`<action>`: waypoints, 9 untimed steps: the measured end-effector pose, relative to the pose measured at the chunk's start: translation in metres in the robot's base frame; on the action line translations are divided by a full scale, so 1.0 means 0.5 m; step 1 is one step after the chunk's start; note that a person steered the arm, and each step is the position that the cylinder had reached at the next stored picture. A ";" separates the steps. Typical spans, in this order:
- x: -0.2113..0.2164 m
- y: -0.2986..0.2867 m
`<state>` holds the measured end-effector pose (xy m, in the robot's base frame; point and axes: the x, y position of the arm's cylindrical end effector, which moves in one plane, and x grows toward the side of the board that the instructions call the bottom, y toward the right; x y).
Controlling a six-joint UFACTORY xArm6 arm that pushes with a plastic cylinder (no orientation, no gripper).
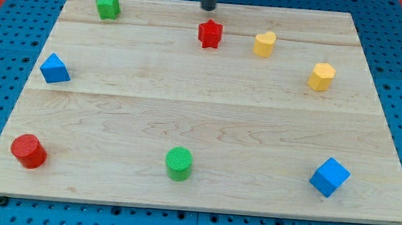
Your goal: Move the yellow heart to top center of the board
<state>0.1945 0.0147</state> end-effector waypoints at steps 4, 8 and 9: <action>0.330 -0.010; 0.255 0.359; 0.262 0.202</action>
<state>0.3254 0.1157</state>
